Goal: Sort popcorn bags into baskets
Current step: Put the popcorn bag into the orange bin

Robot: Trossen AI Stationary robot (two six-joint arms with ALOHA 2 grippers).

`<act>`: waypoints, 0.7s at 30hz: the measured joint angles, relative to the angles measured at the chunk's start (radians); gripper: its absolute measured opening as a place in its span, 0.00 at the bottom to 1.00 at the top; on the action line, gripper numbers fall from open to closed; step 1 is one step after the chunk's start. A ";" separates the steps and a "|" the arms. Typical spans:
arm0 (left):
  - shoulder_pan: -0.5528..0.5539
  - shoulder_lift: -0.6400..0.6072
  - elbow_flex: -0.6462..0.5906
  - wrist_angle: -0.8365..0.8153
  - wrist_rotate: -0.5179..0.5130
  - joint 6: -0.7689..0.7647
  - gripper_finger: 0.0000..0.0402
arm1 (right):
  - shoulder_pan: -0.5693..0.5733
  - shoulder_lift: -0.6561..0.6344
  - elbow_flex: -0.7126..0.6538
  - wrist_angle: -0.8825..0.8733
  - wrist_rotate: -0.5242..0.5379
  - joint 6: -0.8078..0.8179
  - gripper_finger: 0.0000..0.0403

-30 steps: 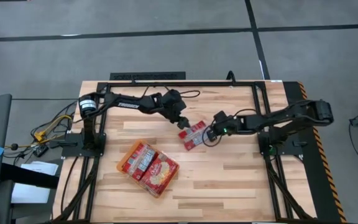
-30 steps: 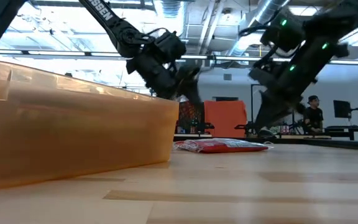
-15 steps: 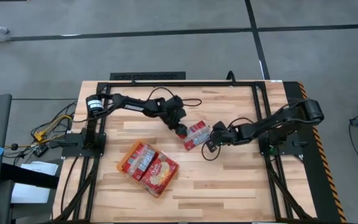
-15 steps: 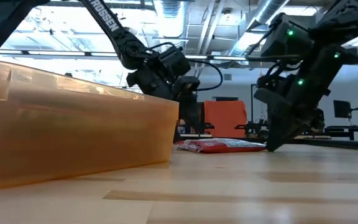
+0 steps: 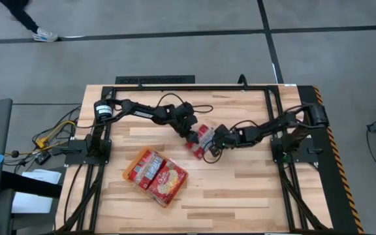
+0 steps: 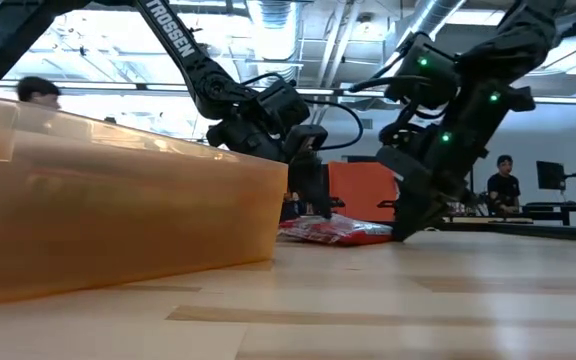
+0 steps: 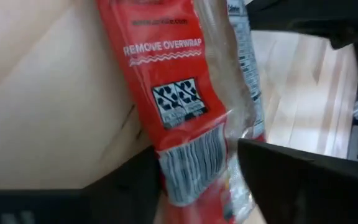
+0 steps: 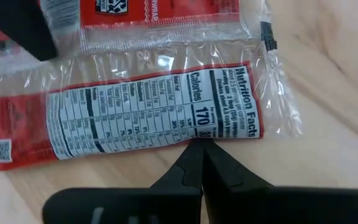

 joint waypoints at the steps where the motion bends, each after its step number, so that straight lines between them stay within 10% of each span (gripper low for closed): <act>1: -0.001 0.000 0.000 0.001 -0.004 0.004 0.44 | -0.003 -0.006 0.003 -0.002 0.000 -0.014 0.05; 8: 0.007 0.001 0.000 0.002 0.012 -0.013 0.05 | -0.028 -0.143 0.003 -0.074 0.014 -0.099 0.05; 21: 0.040 -0.317 0.014 -0.280 0.185 -0.035 0.01 | -0.037 -0.491 0.005 -0.448 0.154 -0.118 0.06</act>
